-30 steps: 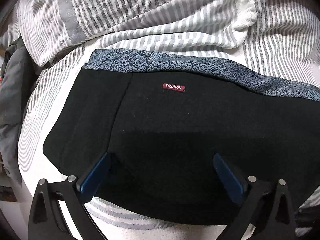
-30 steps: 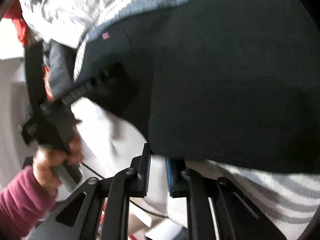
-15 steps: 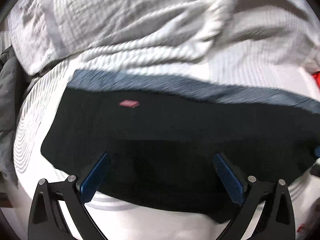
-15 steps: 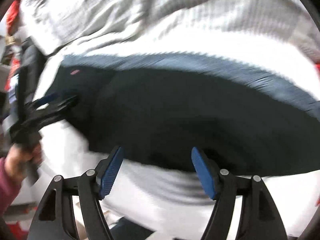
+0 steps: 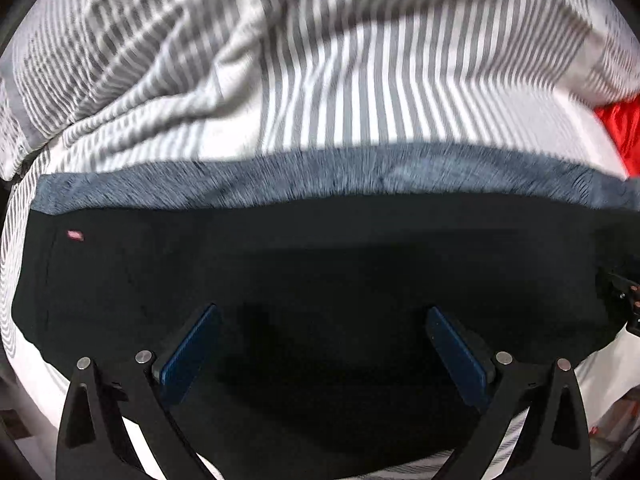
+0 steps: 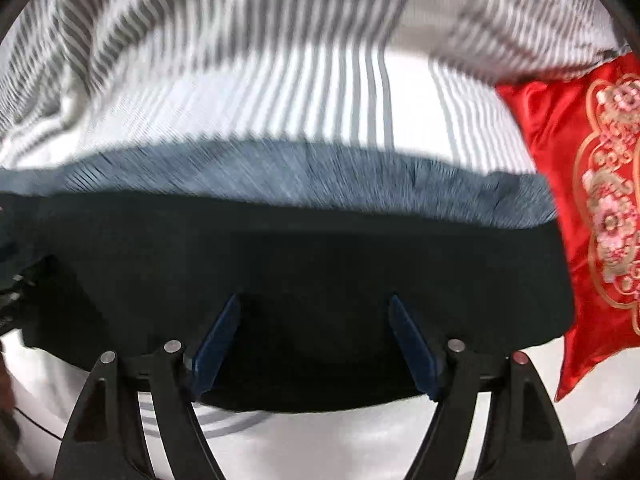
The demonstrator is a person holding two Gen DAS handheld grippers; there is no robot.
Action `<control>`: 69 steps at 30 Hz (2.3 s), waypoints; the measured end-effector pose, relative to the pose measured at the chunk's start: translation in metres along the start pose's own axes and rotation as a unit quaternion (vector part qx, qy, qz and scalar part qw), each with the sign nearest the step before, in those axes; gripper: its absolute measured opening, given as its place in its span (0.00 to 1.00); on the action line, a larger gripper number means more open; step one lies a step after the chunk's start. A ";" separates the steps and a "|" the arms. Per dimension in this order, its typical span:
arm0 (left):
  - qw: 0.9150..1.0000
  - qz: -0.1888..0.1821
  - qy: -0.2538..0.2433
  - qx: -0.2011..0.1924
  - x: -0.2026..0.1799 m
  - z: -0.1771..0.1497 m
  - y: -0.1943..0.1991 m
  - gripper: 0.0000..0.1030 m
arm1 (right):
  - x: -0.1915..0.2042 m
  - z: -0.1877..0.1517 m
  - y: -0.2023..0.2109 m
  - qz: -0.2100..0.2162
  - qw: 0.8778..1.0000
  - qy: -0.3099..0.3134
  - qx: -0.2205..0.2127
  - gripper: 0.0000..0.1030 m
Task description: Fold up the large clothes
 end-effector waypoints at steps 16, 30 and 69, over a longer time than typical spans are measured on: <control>0.998 -0.032 0.046 0.017 0.006 -0.009 -0.016 1.00 | -0.005 0.011 -0.006 0.025 1.000 -0.004 -0.006 1.00; 0.999 0.016 0.024 0.028 -0.015 -0.004 0.005 1.00 | -0.022 -0.004 0.010 0.082 0.996 -0.020 -0.025 1.00; 0.990 0.091 -0.082 -0.069 -0.244 0.056 0.020 1.00 | -0.211 -0.059 0.002 0.450 0.825 -0.289 -0.183 0.75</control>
Point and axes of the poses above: each gripper's, at about its wrist camera, not at the fingertips, and y roughly against the way its jaws point, x to its left, z to its top, the point moved 8 cm from there along -y, roughly the way its jaws point, and after that the axes turned 8 degrees about x, right-handed, at the moved point
